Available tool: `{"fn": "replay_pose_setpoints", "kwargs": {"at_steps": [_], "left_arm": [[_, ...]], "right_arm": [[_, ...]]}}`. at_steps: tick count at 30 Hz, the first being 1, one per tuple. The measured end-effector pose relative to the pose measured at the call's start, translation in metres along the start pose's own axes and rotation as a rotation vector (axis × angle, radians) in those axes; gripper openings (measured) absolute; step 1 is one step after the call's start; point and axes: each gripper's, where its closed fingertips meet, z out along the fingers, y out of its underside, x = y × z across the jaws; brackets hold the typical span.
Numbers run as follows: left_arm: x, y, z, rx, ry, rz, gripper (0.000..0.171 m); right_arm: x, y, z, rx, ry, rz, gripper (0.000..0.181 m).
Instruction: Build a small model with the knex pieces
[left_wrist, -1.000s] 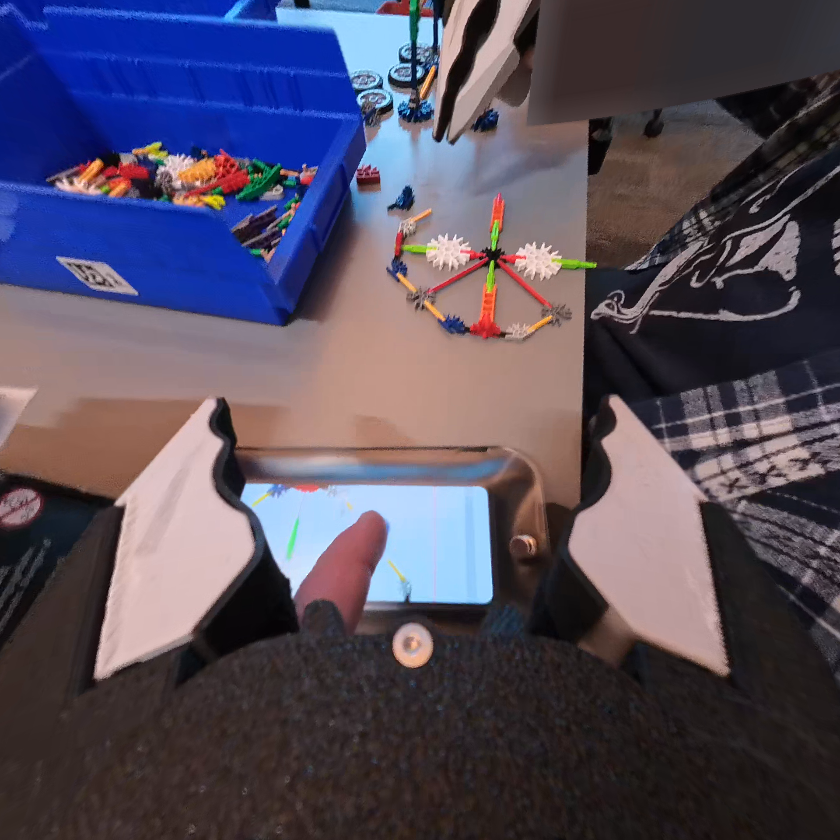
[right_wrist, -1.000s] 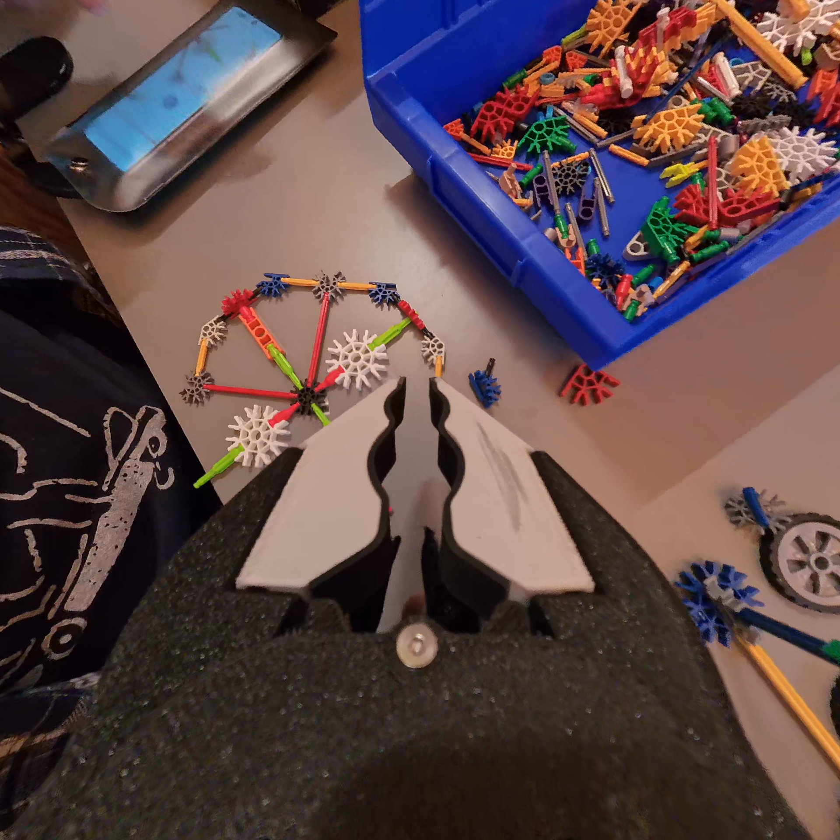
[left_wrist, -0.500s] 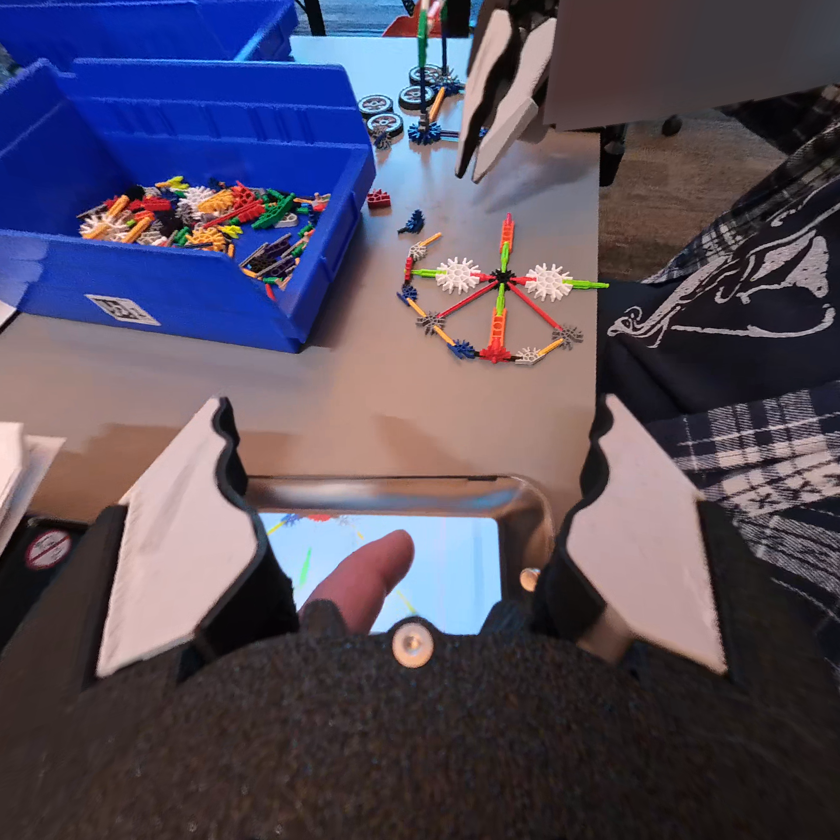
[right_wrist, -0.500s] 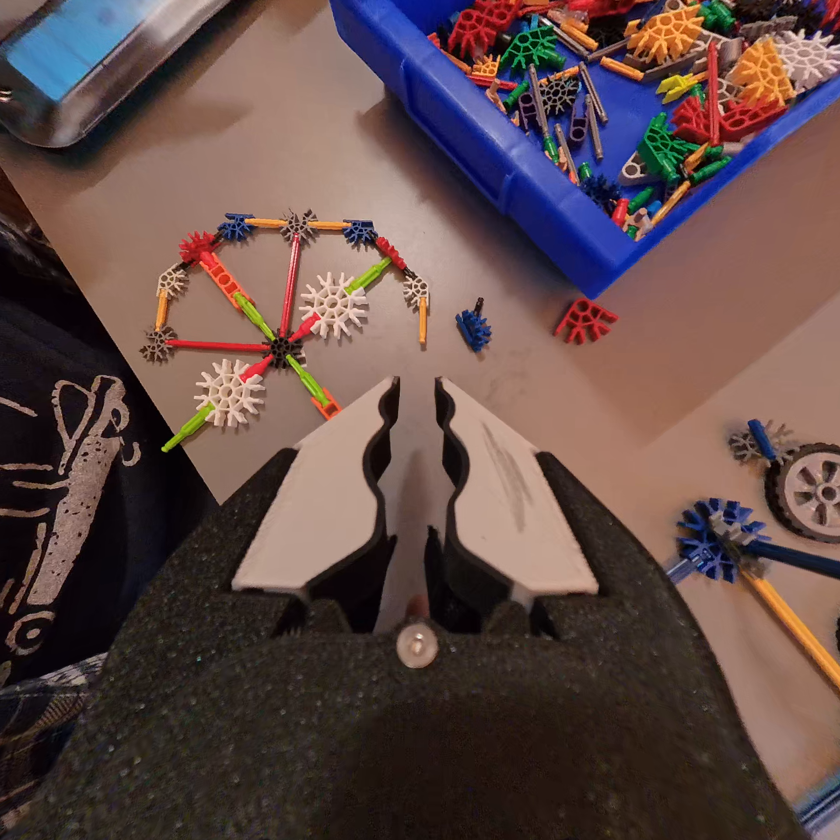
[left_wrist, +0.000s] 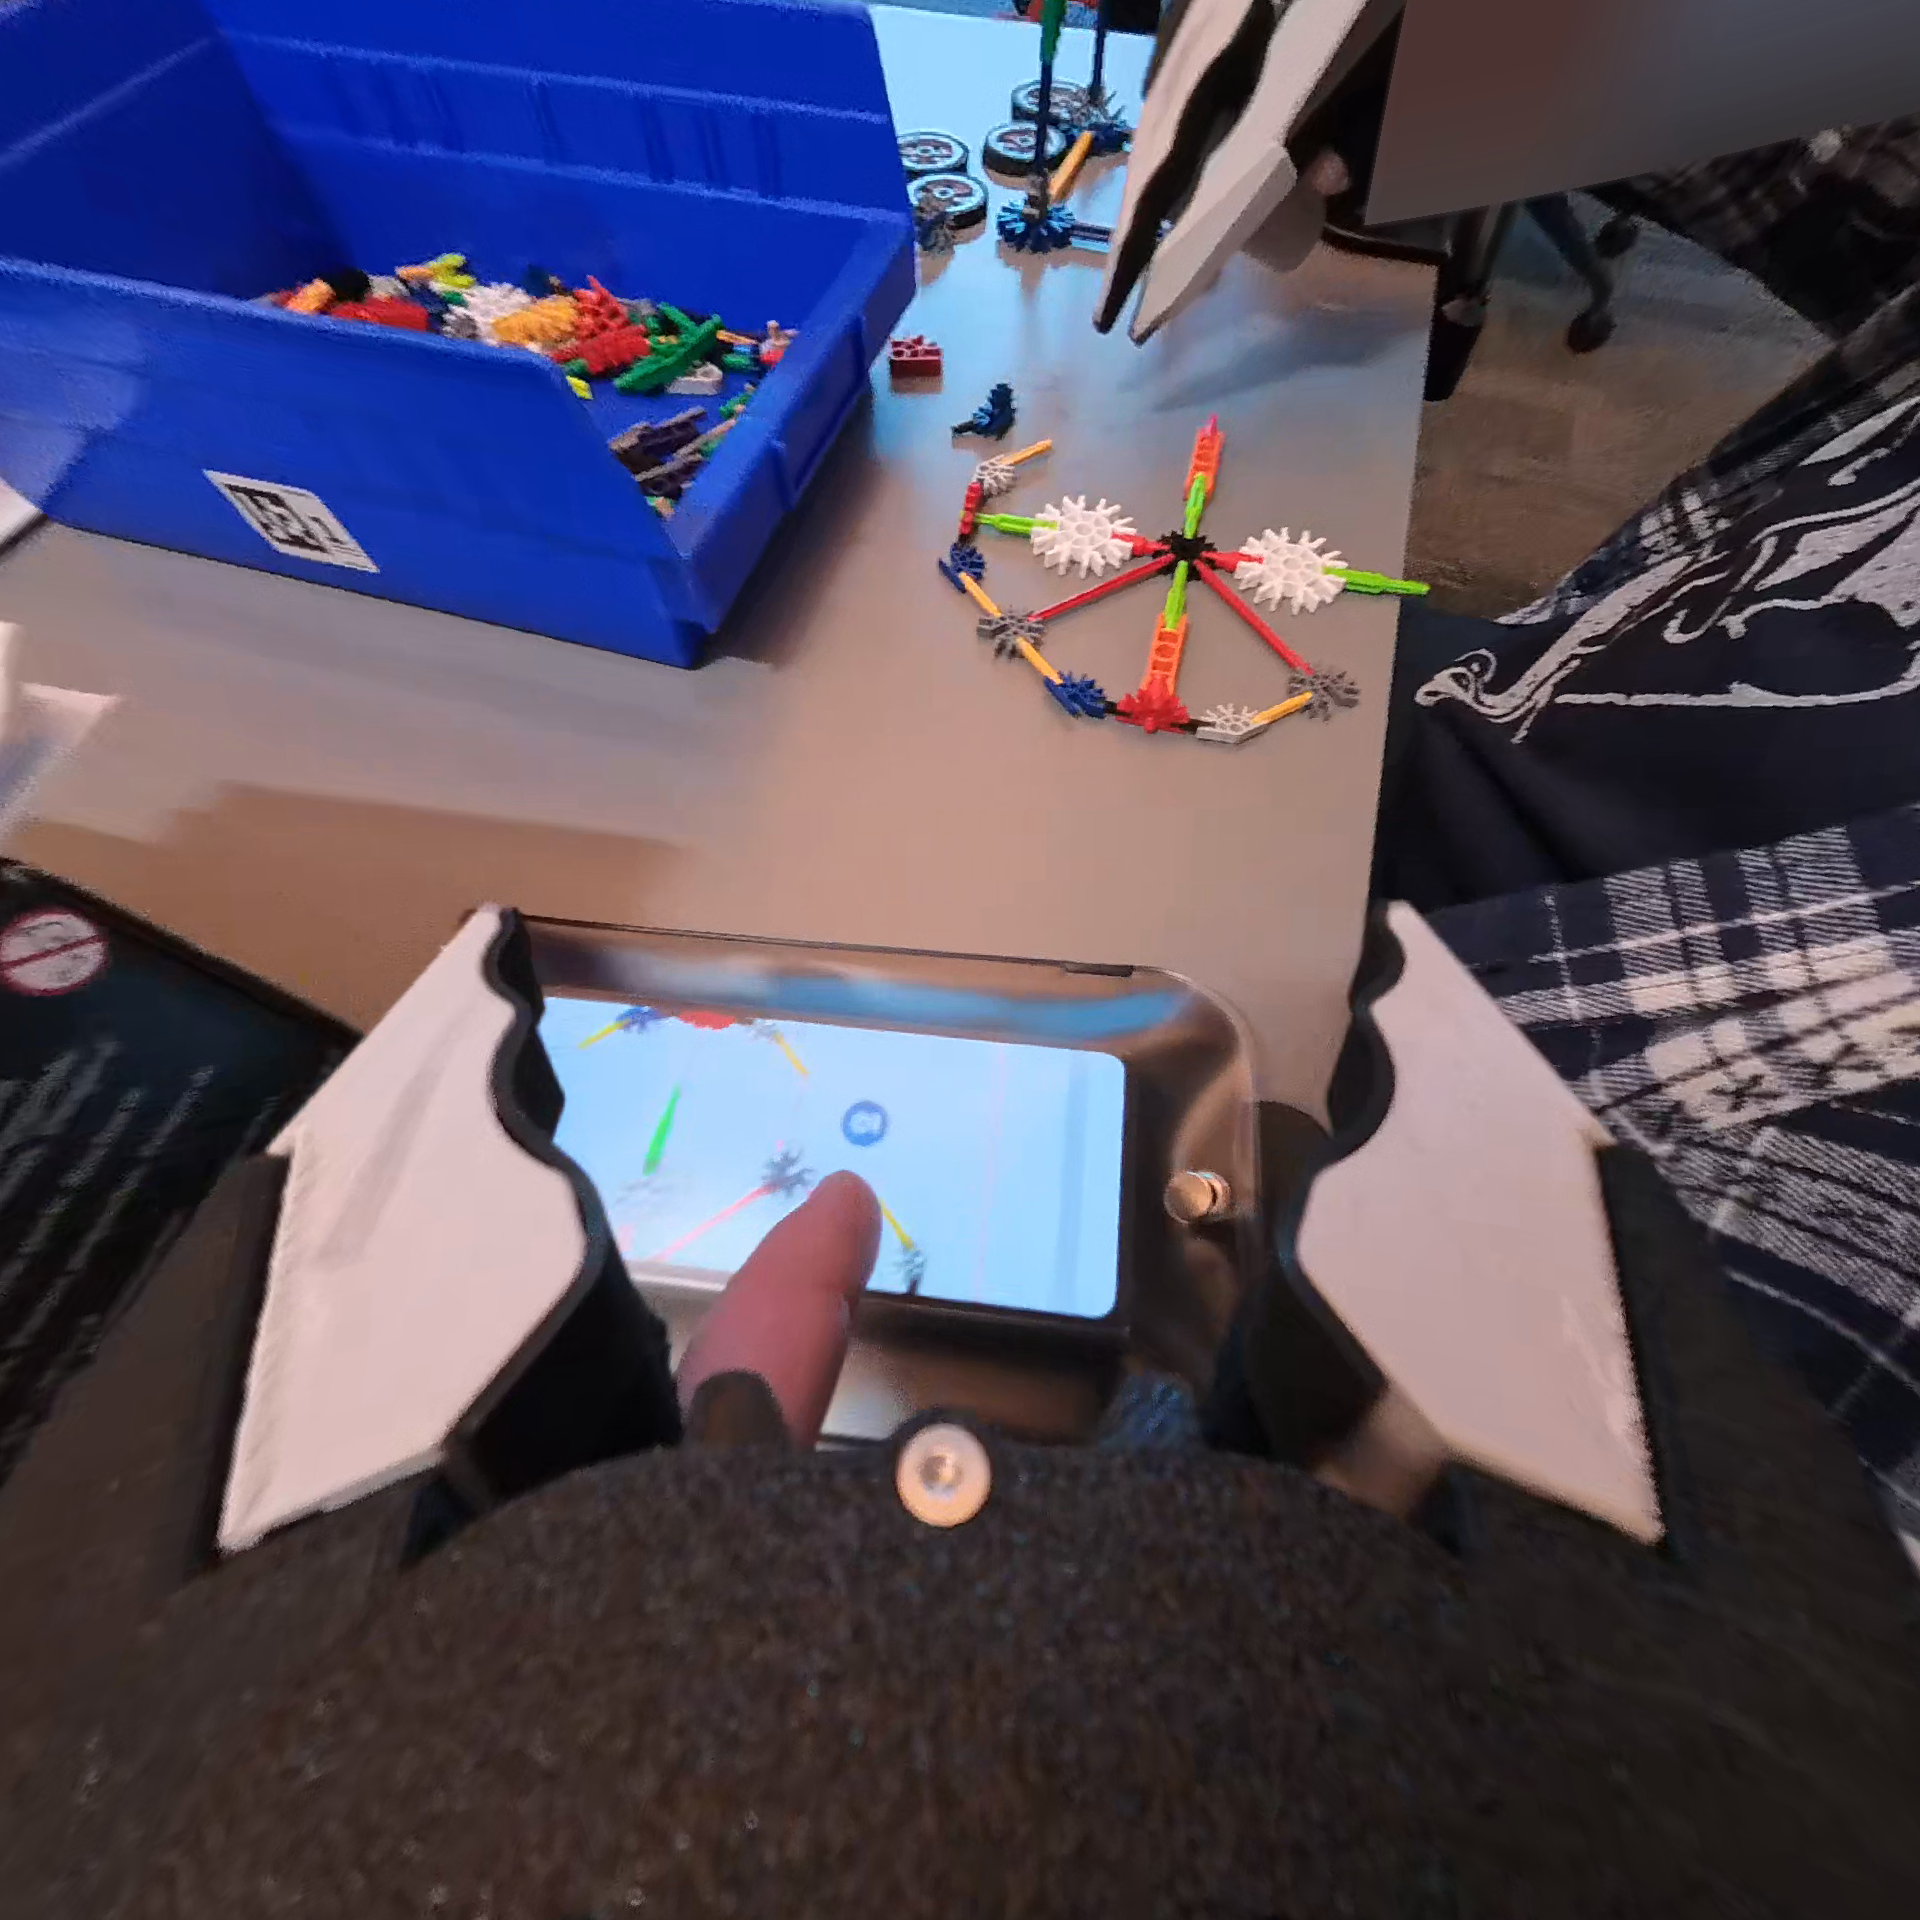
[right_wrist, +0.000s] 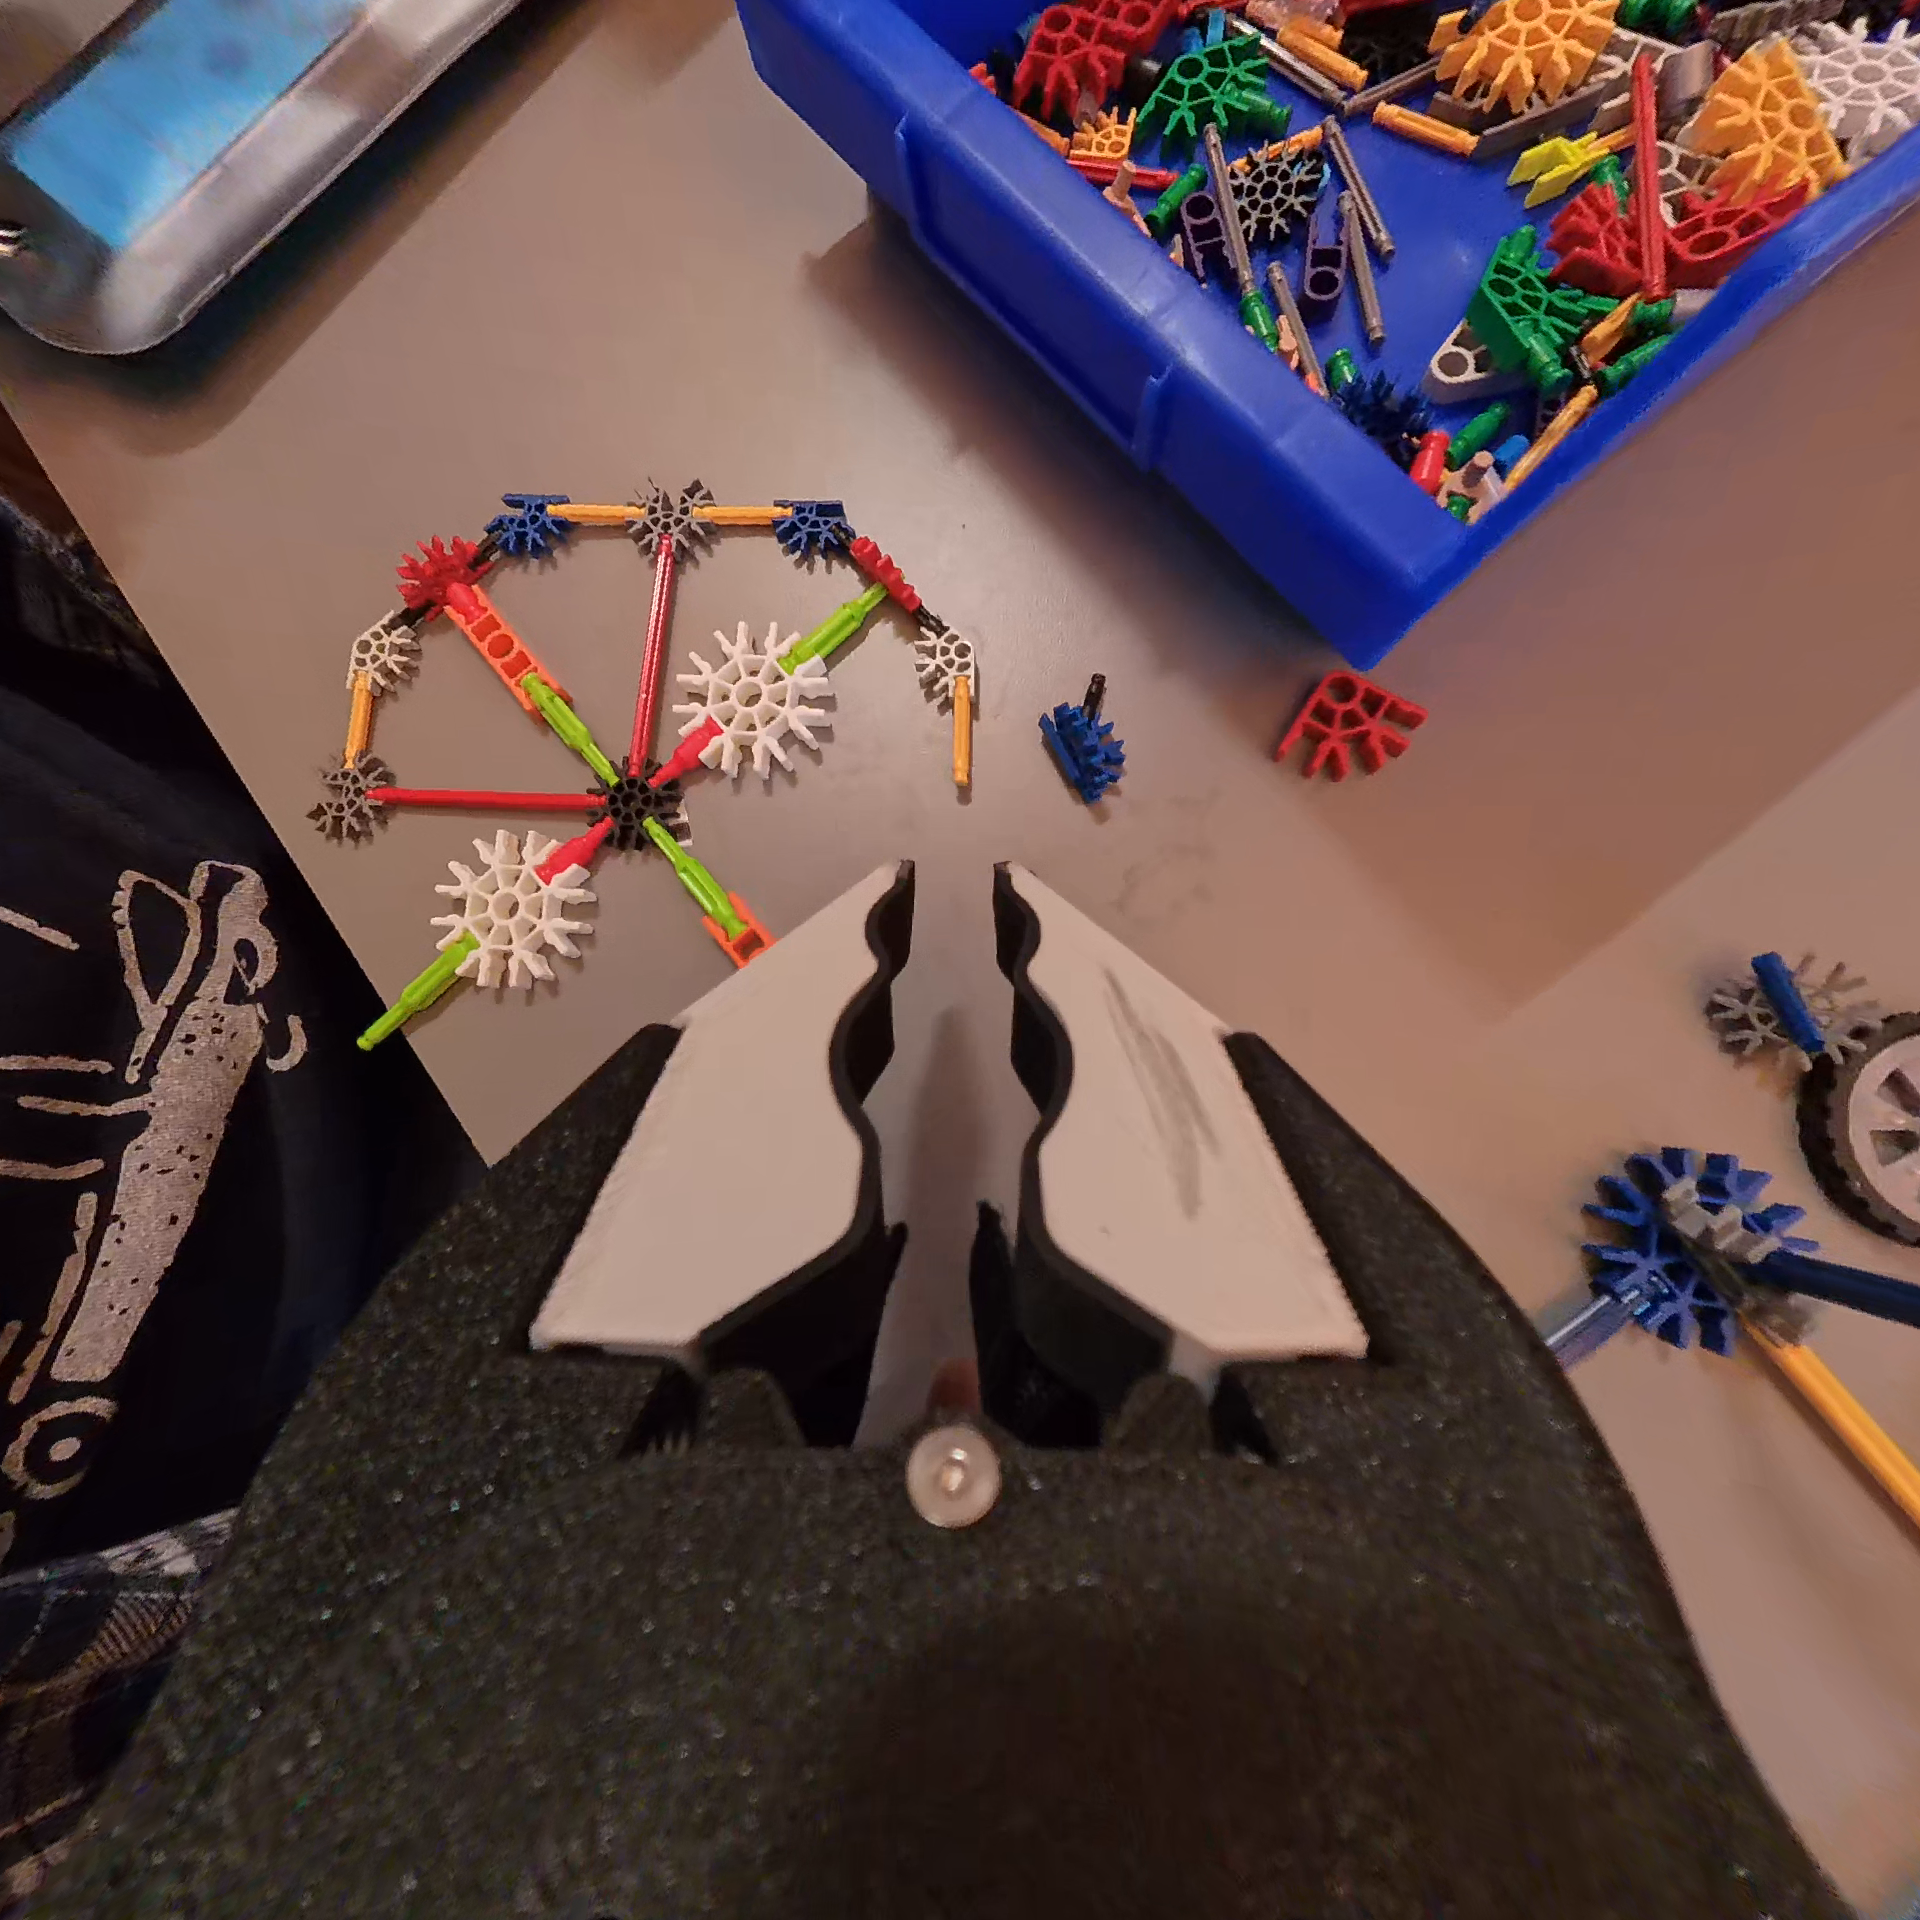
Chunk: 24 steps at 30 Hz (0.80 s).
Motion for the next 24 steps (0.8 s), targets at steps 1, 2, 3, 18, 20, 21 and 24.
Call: {"fn": "replay_pose_setpoints", "kwargs": {"at_steps": [1, 2, 3, 18, 20, 21, 24], "left_arm": [[0.003, 0.003, 0.004, -0.01, 0.012, -0.001, 0.149], [0.004, 0.008, 0.007, -0.028, 0.017, -0.004, 0.15], [0.006, 0.013, 0.011, -0.044, 0.023, -0.006, 0.151], [0.027, 0.008, 0.035, -0.025, 0.152, 0.017, 0.154], [0.026, 0.0, 0.029, 0.01, 0.148, 0.016, 0.154], [0.025, -0.004, 0.027, 0.022, 0.142, 0.019, 0.154], [0.02, -0.014, 0.019, 0.054, 0.118, 0.032, 0.154]], "right_arm": [[-0.001, -0.001, 0.001, -0.001, -0.002, -0.001, 0.014], [-0.001, -0.002, 0.002, -0.003, -0.002, -0.002, 0.014], [-0.002, -0.002, 0.003, -0.005, -0.003, -0.004, 0.014], [-0.002, -0.013, 0.003, 0.01, 0.004, -0.002, 0.014], [0.0, -0.018, -0.004, 0.038, 0.008, 0.001, 0.014], [0.001, -0.021, -0.008, 0.053, 0.012, 0.003, 0.014], [0.008, -0.028, -0.022, 0.092, 0.038, 0.005, 0.014]]}}
